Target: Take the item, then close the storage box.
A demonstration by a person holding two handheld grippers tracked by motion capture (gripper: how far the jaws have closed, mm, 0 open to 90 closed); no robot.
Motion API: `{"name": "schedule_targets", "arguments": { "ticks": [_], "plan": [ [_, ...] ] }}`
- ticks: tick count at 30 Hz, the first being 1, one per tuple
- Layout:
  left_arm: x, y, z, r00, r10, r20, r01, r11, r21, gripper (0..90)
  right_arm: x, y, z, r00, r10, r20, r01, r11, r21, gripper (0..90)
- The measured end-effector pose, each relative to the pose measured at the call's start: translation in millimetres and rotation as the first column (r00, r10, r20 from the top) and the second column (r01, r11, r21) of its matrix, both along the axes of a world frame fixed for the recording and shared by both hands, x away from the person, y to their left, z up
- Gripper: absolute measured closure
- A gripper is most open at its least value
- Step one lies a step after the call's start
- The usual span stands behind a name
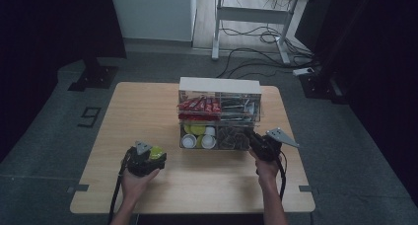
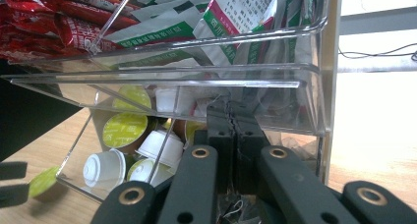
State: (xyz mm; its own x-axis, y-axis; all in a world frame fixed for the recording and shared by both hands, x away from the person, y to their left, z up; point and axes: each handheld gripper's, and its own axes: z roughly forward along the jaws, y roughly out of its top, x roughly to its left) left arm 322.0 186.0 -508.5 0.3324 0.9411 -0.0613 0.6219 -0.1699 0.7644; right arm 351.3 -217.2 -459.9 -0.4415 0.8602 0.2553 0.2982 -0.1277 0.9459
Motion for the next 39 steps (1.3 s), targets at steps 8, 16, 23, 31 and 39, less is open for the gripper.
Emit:
{"name": "schedule_targets", "arguments": {
  "ticks": [8,16,23,31,39],
  "plan": [
    [-12.5,0.4,2.1,0.9994,-0.027,0.022,0.028,0.9994,-0.02,26.1,-1.3,0.1,0.0,1.0,0.001,-0.001,-0.001,1.0,0.002,88.0],
    [-21.8,2.8,-0.5,0.9989,-0.033,0.032,0.035,0.9982,-0.05,26.6,-3.7,1.7,-2.1,1.0,0.0,-0.006,0.0,1.0,-0.002,87.9],
    [-25.5,5.0,-5.8,0.9991,-0.037,0.02,0.038,0.998,-0.05,27.2,-8.5,6.3,-2.9,0.9999,0.01,-0.009,-0.01,1.0,-0.017,87.7],
    [-30.0,6.3,-4.8,0.9977,-0.068,0.004,0.068,0.9933,-0.094,27.9,-13.2,7.0,-7.7,0.9997,0.005,-0.025,-0.005,1.0,-0.028,87.7],
    [-36.6,5.6,4.9,0.9956,-0.087,0.035,0.09,0.9915,-0.094,28.0,-16.4,6.7,-12.4,0.9991,0.006,-0.042,-0.008,0.999,-0.036,87.7]
  ]
}}
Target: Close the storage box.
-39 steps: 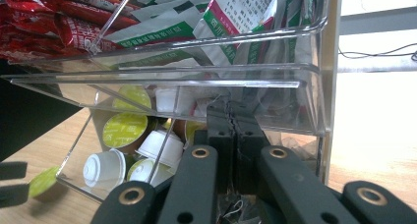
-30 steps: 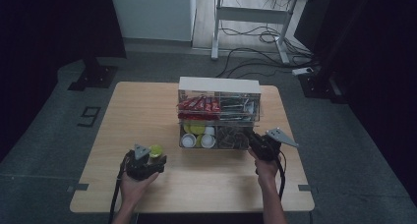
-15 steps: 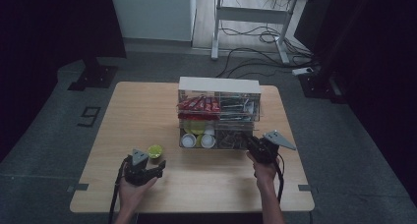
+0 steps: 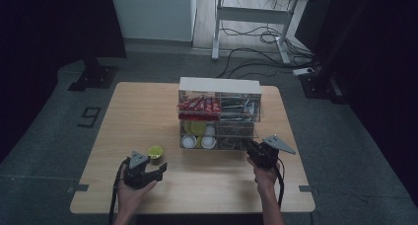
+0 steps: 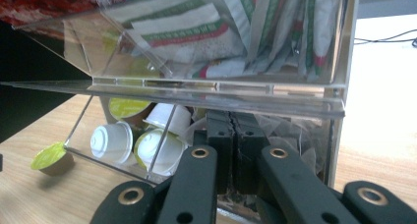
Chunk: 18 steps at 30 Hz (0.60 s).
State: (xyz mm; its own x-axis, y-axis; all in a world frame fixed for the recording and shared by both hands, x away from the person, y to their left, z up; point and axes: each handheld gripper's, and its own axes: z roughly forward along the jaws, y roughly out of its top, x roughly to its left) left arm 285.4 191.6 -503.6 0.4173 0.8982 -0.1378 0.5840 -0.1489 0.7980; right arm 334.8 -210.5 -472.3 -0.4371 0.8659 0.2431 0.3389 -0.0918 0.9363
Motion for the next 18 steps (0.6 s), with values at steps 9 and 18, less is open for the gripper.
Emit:
{"name": "schedule_targets", "arguments": {
  "ticks": [9,18],
  "plan": [
    [-1.0,2.1,-4.2,0.9997,-0.006,-0.022,0.006,1.0,0.002,28.1,-5.5,-1.9,-13.8,0.9989,0.0,-0.046,-0.001,1.0,-0.011,87.7],
    [-3.1,5.9,-3.7,0.9998,-0.001,-0.021,0.001,0.9999,-0.011,28.1,-7.3,-3.0,-23.0,0.9973,-0.01,-0.073,0.009,1.0,-0.022,87.6]
  ]
}}
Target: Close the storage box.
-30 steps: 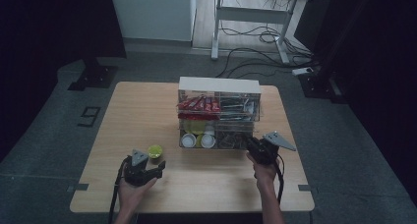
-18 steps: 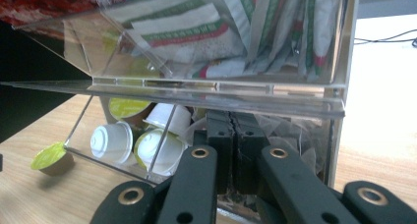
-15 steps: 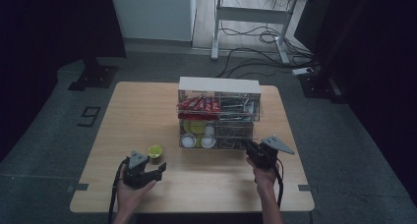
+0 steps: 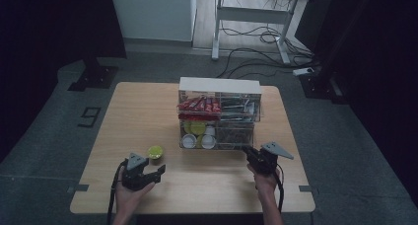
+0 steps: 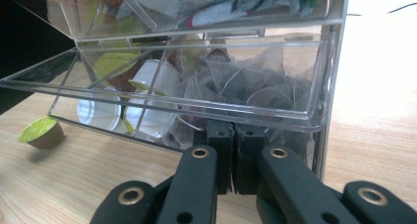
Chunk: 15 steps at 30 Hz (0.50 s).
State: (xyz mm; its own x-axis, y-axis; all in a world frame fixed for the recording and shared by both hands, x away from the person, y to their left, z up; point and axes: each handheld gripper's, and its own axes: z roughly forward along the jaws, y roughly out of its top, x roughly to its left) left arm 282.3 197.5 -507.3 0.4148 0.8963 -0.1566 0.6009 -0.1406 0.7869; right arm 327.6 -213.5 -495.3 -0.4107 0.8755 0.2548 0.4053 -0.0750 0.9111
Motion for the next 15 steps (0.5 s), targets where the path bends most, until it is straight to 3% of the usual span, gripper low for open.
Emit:
{"name": "schedule_targets", "arguments": {
  "ticks": [15],
  "plan": [
    [-0.1,0.5,-4.3,0.9999,-0.002,-0.014,0.002,1.0,-0.003,28.2,1.3,-1.2,-11.4,0.999,0.001,-0.045,-0.001,1.0,-0.011,87.0]
  ]
}}
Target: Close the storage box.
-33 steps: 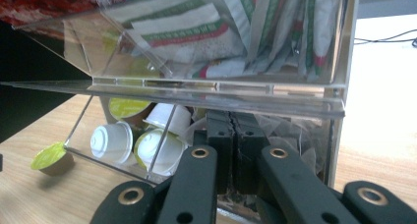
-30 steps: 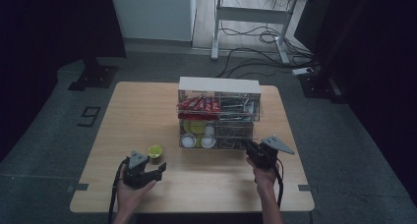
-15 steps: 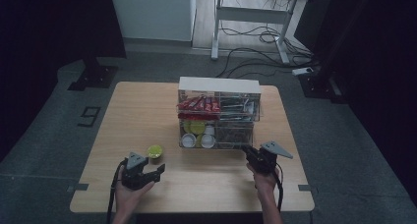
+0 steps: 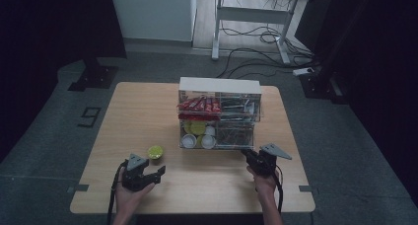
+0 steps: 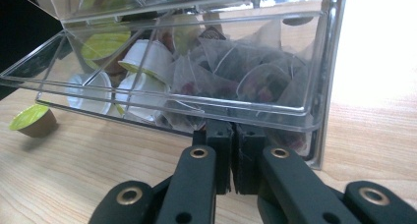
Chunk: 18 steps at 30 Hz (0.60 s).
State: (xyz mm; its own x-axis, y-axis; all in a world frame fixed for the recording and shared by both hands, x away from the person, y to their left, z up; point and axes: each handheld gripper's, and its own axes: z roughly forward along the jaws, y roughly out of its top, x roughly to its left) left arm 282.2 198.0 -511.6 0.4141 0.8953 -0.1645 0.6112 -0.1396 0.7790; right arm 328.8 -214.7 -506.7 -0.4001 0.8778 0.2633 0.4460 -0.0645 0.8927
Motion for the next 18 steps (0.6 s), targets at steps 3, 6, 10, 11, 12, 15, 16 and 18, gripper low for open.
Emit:
{"name": "schedule_targets", "arguments": {
  "ticks": [3,6,10,11,12,15,16,18],
  "plan": [
    [0.3,0.6,-0.8,1.0,0.0,-0.003,0.0,1.0,-0.001,28.1,0.1,-0.7,-2.0,0.9999,-0.005,-0.012,0.004,1.0,-0.001,87.0],
    [0.3,1.5,-0.8,1.0,0.002,-0.004,-0.002,1.0,-0.002,28.2,-0.4,-1.5,-2.8,0.9999,0.0,-0.014,0.0,1.0,0.001,87.0],
    [0.0,2.5,-1.2,1.0,0.004,-0.004,-0.004,1.0,-0.003,28.2,-1.1,-2.0,-4.7,0.9995,0.004,-0.031,-0.004,1.0,0.007,87.0],
    [-0.2,2.7,-1.1,1.0,0.004,-0.005,-0.004,1.0,-0.003,28.2,-1.4,-2.2,-5.4,0.9993,0.004,-0.036,-0.004,1.0,0.007,87.0],
    [-0.4,3.0,-1.0,1.0,0.004,-0.005,-0.004,1.0,-0.002,28.2,-1.7,-2.5,-6.0,0.9992,0.003,-0.039,-0.003,1.0,0.007,87.0],
    [-0.5,3.0,-1.3,1.0,0.004,-0.005,-0.005,1.0,-0.003,28.2,-2.9,-3.5,-7.5,0.9987,0.002,-0.05,-0.002,1.0,0.004,86.9],
    [-0.8,2.8,-1.7,1.0,0.005,-0.006,-0.005,1.0,-0.005,28.2,-3.1,-3.7,-8.2,0.9986,0.003,-0.052,-0.003,1.0,0.004,86.9],
    [-1.2,2.1,-2.7,1.0,0.003,-0.009,-0.003,1.0,-0.001,28.2,-3.7,-3.4,-9.5,0.998,0.01,-0.062,-0.009,1.0,0.006,86.7]
  ]
}}
